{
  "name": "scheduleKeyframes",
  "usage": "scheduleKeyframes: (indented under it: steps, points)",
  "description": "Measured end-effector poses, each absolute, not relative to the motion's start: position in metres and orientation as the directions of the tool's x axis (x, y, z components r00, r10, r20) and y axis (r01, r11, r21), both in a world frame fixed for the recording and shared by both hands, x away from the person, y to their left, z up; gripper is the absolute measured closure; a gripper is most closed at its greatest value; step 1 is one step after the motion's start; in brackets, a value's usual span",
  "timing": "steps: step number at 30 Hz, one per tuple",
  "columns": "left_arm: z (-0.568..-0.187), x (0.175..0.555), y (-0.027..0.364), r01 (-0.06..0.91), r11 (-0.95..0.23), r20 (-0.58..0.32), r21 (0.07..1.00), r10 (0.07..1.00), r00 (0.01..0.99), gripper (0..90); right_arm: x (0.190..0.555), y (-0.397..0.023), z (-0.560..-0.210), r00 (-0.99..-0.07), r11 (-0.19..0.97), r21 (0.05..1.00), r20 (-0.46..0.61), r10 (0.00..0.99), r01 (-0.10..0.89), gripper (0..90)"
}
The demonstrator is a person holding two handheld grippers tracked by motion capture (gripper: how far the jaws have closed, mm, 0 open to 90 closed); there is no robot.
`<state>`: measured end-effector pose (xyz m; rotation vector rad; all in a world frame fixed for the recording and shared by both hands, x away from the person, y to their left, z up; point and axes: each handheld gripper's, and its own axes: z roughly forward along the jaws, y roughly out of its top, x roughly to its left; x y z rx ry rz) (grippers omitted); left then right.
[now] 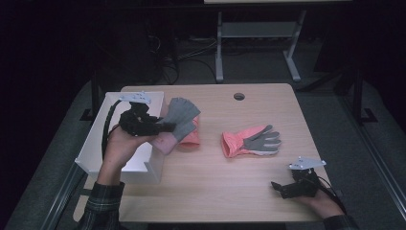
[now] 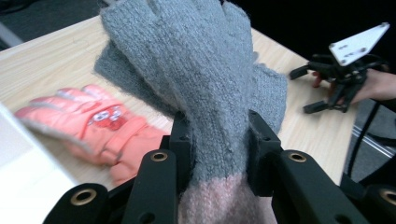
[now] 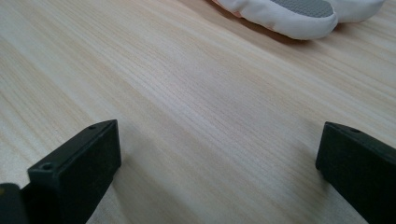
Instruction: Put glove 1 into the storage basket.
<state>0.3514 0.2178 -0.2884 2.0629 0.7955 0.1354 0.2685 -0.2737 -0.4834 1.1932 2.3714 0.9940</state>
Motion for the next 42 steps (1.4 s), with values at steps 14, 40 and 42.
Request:
scheduleKeyframes:
  steps: [14,40,42]
  points:
    - [-0.287,0.355,0.259,0.521,-0.336,-0.155,0.784,0.707,0.69,68.4,0.268,-0.274,-0.483,-0.608,0.415,0.7,0.035,0.794,0.582,0.0]
    - [-0.343,0.388,0.33,0.651,-0.225,-0.132,0.725,0.882,0.452,68.4,0.268,-0.274,-0.483,-0.607,0.414,0.699,0.036,0.794,0.583,0.0]
    - [-0.348,0.391,0.332,0.658,-0.224,-0.133,0.719,0.885,0.446,68.4,0.268,-0.274,-0.483,-0.607,0.414,0.7,0.036,0.794,0.582,0.0]
